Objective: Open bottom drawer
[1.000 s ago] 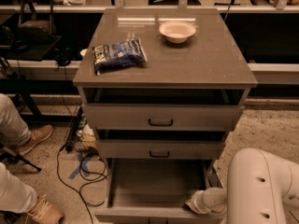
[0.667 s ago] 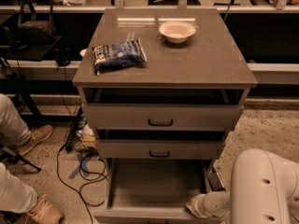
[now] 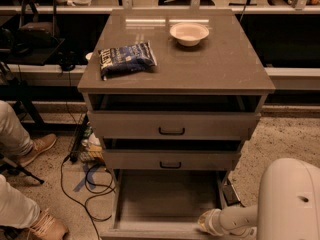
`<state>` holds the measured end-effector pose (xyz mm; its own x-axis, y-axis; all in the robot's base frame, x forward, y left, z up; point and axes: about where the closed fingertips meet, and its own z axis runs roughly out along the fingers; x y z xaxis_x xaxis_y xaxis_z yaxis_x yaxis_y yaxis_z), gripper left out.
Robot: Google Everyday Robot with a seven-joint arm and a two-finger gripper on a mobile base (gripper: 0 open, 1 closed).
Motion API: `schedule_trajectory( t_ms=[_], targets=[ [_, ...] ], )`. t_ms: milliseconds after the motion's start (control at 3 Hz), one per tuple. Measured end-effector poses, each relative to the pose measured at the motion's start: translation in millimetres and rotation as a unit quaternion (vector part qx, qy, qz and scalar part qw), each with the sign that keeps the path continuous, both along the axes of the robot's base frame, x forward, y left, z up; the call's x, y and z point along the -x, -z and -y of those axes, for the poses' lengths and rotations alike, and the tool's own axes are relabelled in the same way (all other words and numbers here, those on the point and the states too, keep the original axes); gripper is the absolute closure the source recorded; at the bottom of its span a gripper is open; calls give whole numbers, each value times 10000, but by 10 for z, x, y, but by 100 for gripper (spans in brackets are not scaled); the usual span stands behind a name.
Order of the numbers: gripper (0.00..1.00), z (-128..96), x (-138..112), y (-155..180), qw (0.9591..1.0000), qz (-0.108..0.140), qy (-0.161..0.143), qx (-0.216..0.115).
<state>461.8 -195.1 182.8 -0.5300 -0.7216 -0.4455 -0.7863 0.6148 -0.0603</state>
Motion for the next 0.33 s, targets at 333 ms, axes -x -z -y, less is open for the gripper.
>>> schedule_trajectory(
  t_ms=[333],
  targets=[
    [100, -76, -59, -487, 9980, 286, -563, -48]
  ],
)
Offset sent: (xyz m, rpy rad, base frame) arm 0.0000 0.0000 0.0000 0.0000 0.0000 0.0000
